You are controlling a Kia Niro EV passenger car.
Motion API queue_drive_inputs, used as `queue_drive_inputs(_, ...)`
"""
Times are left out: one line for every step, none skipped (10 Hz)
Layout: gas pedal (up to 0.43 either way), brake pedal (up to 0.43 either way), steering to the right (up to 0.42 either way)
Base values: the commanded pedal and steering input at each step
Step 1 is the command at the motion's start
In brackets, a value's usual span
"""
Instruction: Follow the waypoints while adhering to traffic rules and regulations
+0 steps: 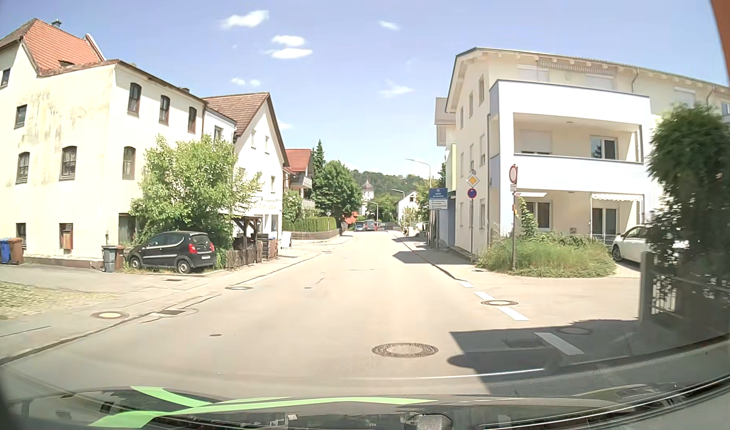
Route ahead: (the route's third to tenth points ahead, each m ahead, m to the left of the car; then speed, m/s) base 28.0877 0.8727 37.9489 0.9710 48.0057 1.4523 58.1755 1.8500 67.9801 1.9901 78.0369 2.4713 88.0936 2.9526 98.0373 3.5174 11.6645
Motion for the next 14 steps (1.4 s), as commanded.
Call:
queue_drive_inputs(0.0,0.0,-0.003)
queue_drive_inputs(0.0,0.0,-0.002)
queue_drive_inputs(0.0,0.0,-0.002)
queue_drive_inputs(0.0,0.0,-0.001)
queue_drive_inputs(0.0,0.0,0.0)
queue_drive_inputs(0.0,0.0,0.0)
queue_drive_inputs(0.0,0.0,0.0)
queue_drive_inputs(0.008,0.0,0.0)
queue_drive_inputs(0.008,0.0,0.0)
queue_drive_inputs(0.02,0.0,0.0)
queue_drive_inputs(0.039,0.0,0.0)
queue_drive_inputs(0.059,0.0,0.0)
queue_drive_inputs(0.079,0.0,0.0)
queue_drive_inputs(0.079,0.0,0.0)
